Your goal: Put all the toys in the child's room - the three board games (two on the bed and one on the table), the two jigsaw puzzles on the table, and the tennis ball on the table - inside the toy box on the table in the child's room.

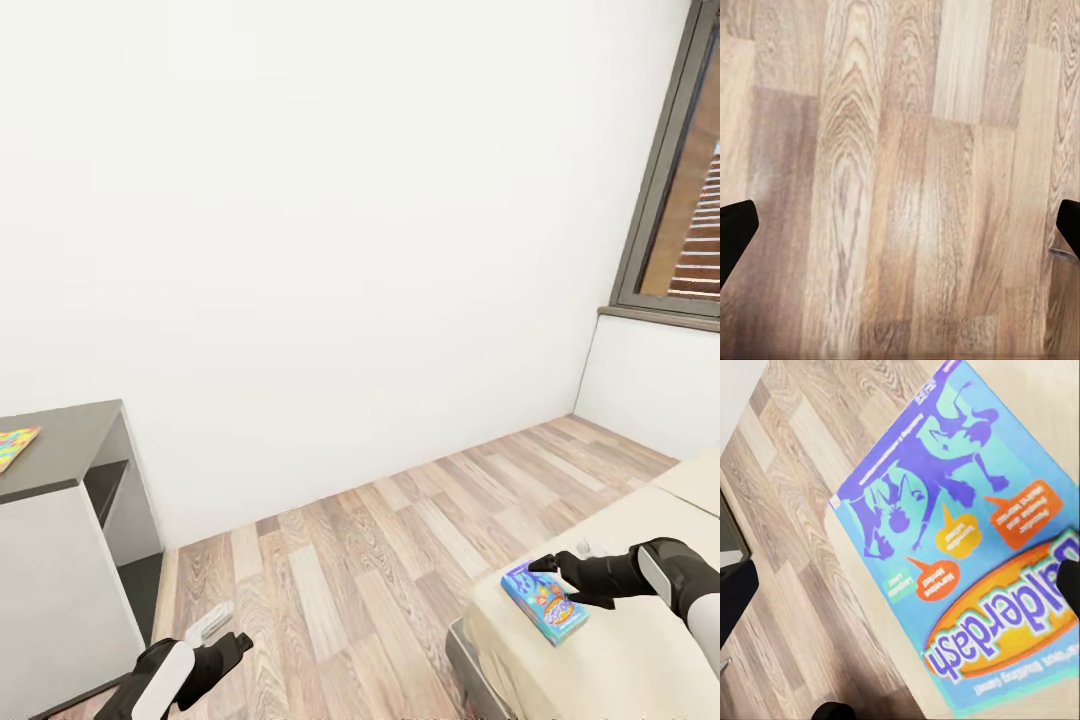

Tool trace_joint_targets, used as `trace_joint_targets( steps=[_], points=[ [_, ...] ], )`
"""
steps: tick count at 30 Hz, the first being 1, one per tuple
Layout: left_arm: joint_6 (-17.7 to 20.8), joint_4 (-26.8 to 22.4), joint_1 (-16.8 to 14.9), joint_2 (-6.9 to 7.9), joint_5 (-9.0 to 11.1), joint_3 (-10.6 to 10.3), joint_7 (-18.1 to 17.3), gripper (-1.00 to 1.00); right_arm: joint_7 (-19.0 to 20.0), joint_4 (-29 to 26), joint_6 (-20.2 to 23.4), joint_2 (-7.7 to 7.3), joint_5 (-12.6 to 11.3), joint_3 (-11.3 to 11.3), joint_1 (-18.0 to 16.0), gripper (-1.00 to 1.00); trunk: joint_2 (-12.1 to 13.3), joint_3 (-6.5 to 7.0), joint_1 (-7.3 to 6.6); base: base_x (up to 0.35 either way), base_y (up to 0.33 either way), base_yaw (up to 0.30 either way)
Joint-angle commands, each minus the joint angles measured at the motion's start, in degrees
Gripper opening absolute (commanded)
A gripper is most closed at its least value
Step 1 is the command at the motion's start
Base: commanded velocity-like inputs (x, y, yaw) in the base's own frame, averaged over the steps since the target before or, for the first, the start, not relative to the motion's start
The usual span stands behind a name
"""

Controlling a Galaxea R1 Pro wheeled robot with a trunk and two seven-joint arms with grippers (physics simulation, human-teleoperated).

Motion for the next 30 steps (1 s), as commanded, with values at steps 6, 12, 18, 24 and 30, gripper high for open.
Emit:
trace_joint_targets(
  steps=[6, 12, 18, 24, 30],
  points=[
    [0.14, -0.11, -0.02, 0.03, 0.54, -0.13, 0.51, 1.00, 0.83, -0.16, 2.55, -3.10, -0.16, -0.33, -0.03, 1.00, -0.03, -0.06, -0.02, -0.026, -0.016, 0.001],
    [0.14, -0.11, -0.02, 0.03, 0.55, -0.13, 0.51, 1.00, 0.97, -0.20, 3.53, -3.47, -0.18, -0.34, -0.03, 1.00, -0.03, -0.06, -0.02, -0.003, -0.002, -0.007],
    [0.14, -0.11, -0.02, 0.09, 0.55, -0.12, 0.51, 1.00, 0.92, 0.86, 3.79, -3.26, 0.12, -0.25, 0.03, 1.00, -0.03, -0.06, -0.02, -0.001, 0.000, -0.075],
    [0.14, -0.11, -0.02, 0.12, 0.55, -0.11, 0.51, 1.00, 0.39, 1.89, 3.79, -2.77, 0.33, -0.14, 0.06, 1.00, -0.03, -0.06, -0.02, 0.000, 0.000, -0.023],
    [0.14, -0.11, -0.02, 0.12, 0.60, -0.11, 0.51, 1.00, 0.21, 2.97, 3.73, -2.56, 0.42, -0.02, 0.13, 1.00, -0.03, -0.06, -0.02, 0.000, 0.000, -0.002]
  ],
)
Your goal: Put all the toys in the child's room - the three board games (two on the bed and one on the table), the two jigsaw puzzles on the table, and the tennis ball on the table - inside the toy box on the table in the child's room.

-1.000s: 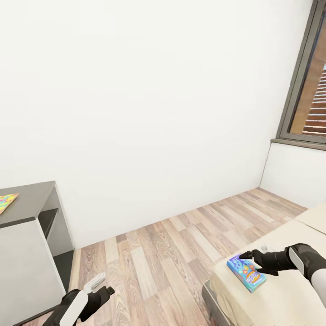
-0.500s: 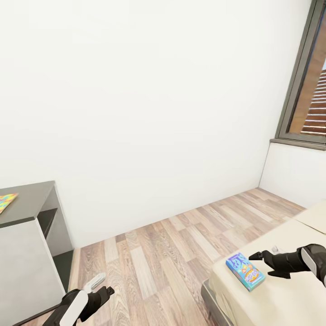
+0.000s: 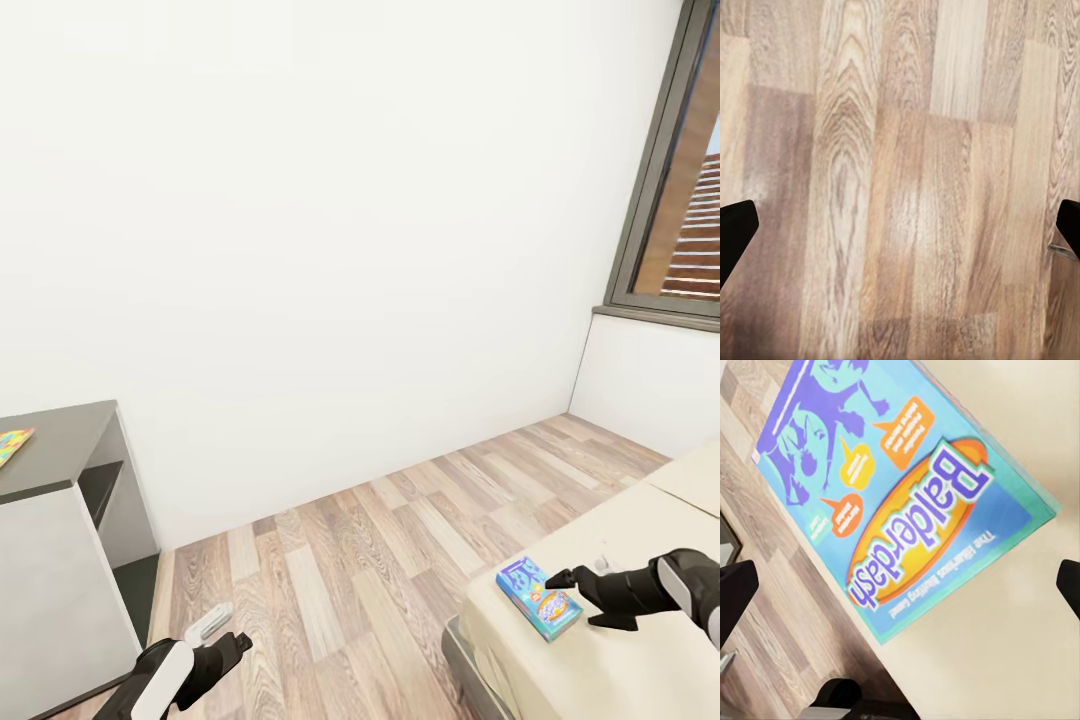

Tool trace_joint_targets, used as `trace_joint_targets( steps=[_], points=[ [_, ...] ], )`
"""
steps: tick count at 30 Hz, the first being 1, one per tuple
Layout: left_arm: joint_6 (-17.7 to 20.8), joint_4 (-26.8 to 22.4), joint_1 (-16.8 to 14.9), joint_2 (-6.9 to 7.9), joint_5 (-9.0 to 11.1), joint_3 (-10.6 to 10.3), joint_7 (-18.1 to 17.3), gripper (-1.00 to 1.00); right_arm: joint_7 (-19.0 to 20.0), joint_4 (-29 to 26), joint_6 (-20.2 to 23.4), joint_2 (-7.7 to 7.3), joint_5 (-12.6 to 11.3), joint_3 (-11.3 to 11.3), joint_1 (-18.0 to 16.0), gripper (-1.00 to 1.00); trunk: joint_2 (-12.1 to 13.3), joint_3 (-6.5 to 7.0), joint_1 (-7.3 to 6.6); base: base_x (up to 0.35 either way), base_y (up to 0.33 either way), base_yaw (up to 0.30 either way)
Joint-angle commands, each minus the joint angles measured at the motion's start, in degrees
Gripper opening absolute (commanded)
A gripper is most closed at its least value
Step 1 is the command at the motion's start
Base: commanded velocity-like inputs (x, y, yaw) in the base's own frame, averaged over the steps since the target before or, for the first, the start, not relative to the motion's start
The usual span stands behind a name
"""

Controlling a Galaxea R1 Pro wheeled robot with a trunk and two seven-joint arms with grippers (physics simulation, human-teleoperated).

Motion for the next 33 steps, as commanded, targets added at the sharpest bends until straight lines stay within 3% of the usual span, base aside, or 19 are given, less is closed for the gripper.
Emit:
trace_joint_targets(
  steps=[1, 24, 33],
  points=[
    [0.14, -0.11, -0.02, 0.03, 0.60, -0.13, 0.50, 1.00, 0.07, 0.10, 0.36, 0.03, 0.11, -0.21, -0.02, 1.00, -0.03, -0.07, -0.01, 0.000, 0.000, 0.000],
    [0.14, -0.08, -0.02, 0.00, 0.60, -0.15, 0.50, 1.00, 0.21, 1.07, -0.08, 1.09, -0.18, -0.24, 0.22, 1.00, -0.03, -0.07, -0.01, 0.016, 0.009, 0.000],
    [0.14, 0.06, -0.02, 0.02, 0.61, -0.13, 0.50, 1.00, 0.27, 1.41, -0.51, 1.06, -0.37, -0.34, 2.75, 1.00, -0.03, -0.07, -0.01, 0.007, 0.004, 0.000]
  ],
)
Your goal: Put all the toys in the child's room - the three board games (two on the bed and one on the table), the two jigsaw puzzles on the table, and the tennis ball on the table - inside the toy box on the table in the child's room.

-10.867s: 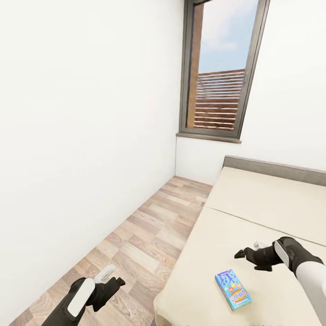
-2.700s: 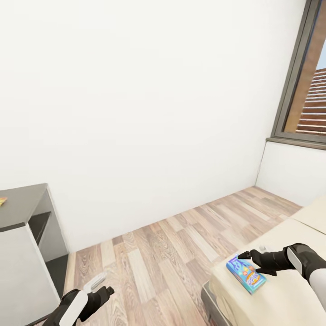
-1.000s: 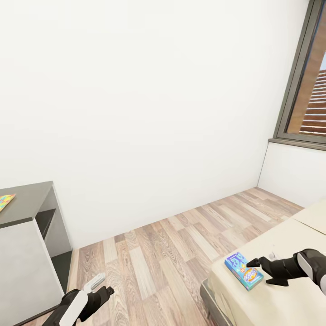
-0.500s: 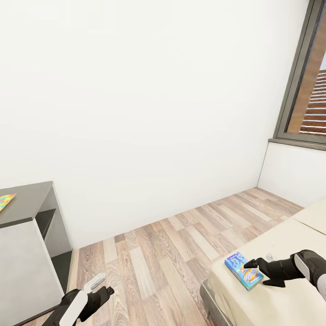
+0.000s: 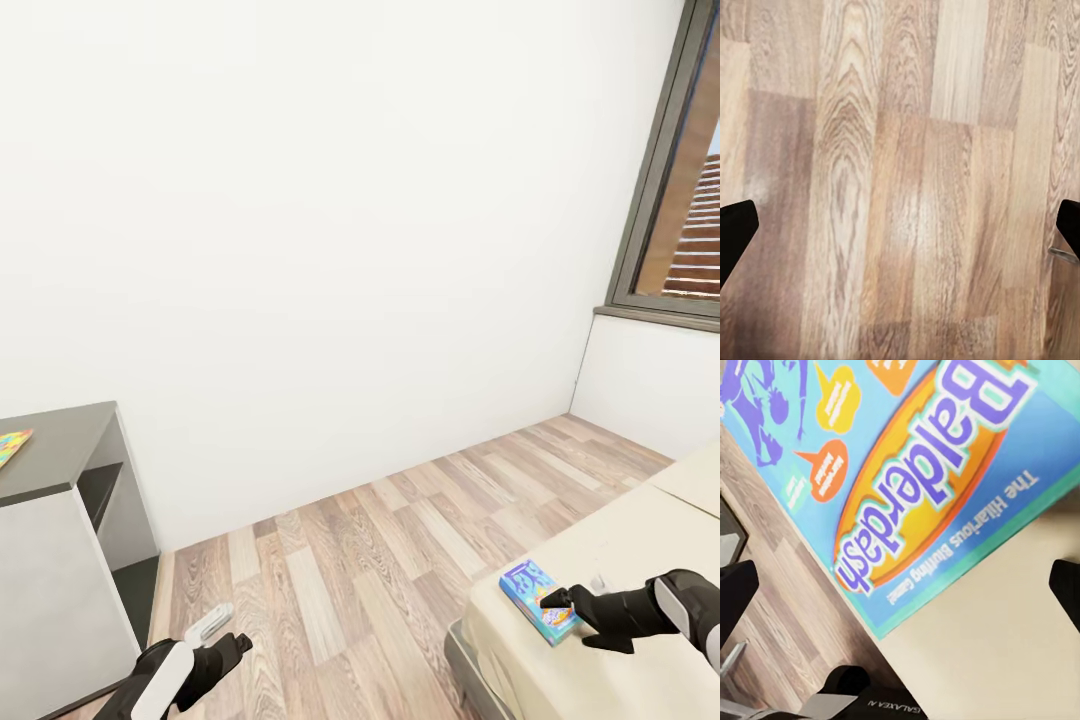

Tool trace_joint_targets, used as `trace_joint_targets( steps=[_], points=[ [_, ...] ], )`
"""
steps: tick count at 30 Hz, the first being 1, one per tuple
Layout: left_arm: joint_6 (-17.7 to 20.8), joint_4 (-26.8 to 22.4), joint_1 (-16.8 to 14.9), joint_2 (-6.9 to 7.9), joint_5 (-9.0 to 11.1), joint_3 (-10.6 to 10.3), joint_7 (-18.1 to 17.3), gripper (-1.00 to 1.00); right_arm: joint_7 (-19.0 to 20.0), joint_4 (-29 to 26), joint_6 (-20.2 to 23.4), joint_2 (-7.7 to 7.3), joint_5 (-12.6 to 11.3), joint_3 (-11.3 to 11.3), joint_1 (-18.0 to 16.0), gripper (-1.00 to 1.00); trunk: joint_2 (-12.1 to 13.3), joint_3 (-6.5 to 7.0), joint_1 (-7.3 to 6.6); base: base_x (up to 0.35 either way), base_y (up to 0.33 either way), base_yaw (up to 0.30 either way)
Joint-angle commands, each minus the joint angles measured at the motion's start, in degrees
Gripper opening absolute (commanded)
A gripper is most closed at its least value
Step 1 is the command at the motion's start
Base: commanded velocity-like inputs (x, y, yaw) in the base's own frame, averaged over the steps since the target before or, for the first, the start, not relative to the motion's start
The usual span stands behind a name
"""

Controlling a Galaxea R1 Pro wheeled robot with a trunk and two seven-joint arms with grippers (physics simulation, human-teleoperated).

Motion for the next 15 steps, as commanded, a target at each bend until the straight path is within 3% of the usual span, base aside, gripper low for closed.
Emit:
trace_joint_targets(
  steps=[1, 11, 15],
  points=[
    [0.15, -0.13, -0.02, 0.01, 0.60, -0.13, 0.51, 1.00, -0.07, 0.20, 0.55, 0.01, 0.57, 0.34, 0.09, 1.00, -0.02, -0.08, 0.00, 0.000, 0.000, 0.000],
    [0.15, -0.17, -0.02, -0.09, 0.58, -0.20, 0.51, 1.00, 0.09, -0.05, 0.54, 0.01, 0.56, 0.32, 0.18, 1.00, -0.02, -0.08, 0.00, 0.007, 0.003, 0.000],
    [0.13, -0.19, -0.02, -0.15, 0.53, -0.26, 0.51, 1.00, 0.12, -0.19, 0.54, 0.01, 0.56, 0.32, 0.18, 1.00, -0.02, -0.08, 0.00, 0.172, 0.115, 0.000]
  ],
)
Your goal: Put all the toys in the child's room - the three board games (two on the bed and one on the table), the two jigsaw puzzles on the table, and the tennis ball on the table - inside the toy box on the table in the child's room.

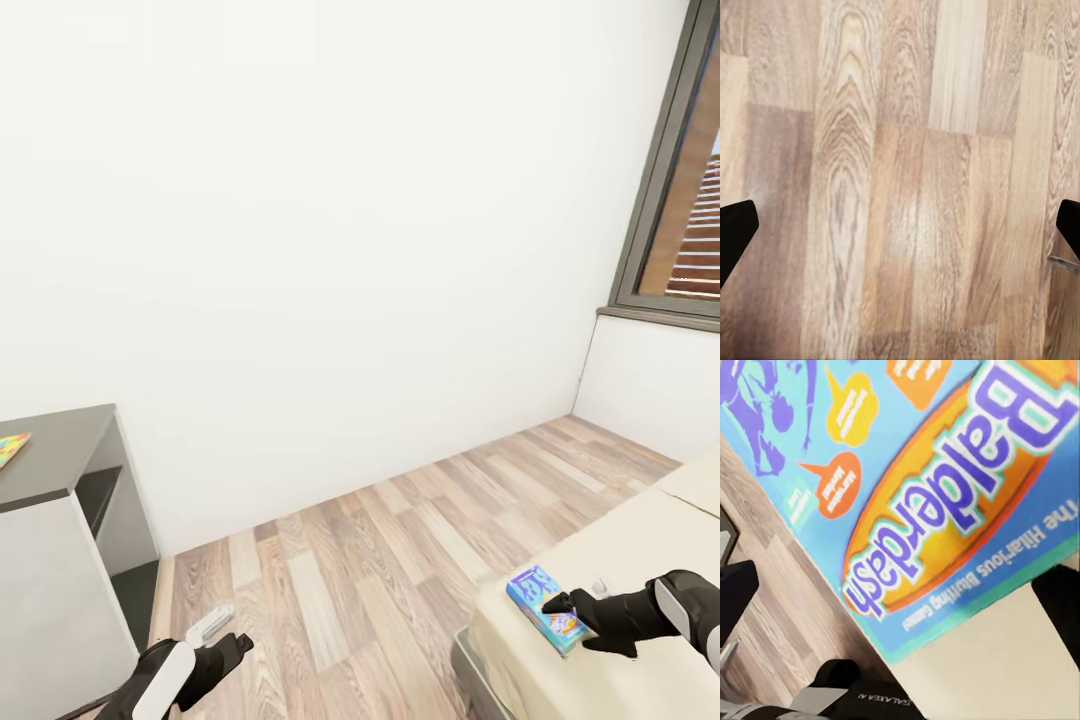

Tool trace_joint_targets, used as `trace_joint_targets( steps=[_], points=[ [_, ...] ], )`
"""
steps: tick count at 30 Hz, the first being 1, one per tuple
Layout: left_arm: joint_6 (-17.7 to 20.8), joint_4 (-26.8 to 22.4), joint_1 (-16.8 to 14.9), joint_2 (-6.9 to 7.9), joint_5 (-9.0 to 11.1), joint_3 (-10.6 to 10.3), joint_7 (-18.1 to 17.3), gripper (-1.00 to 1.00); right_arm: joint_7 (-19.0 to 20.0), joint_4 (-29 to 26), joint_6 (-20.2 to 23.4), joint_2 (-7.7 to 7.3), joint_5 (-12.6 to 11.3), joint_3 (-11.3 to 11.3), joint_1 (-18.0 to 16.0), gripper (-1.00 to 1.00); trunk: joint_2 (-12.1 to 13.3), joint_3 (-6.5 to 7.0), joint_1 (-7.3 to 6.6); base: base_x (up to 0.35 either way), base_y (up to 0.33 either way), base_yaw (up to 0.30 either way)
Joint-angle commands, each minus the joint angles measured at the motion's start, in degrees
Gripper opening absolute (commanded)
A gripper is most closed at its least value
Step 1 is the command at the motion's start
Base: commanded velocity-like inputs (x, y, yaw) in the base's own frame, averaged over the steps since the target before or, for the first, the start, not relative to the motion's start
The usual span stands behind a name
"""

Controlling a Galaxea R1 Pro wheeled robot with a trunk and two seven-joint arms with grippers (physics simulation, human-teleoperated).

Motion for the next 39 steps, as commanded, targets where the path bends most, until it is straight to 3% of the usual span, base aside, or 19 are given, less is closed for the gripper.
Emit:
trace_joint_targets(
  steps=[1, 39],
  points=[
    [0.13, -0.09, -0.03, 0.04, 0.59, -0.16, 0.49, 1.00, 0.09, -0.04, 0.18, 0.03, -0.52, -0.44, 0.01, 1.00, -0.02, -0.08, 0.02, 0.239, 0.158, 0.000],
    [0.14, -0.09, -0.03, -0.07, 0.67, -0.28, 0.49, 1.00, -0.10, -0.16, 0.18, 0.03, -0.52, -0.47, 0.01, 1.00, -0.02, -0.08, 0.02, 0.052, 0.033, 0.000]
  ],
)
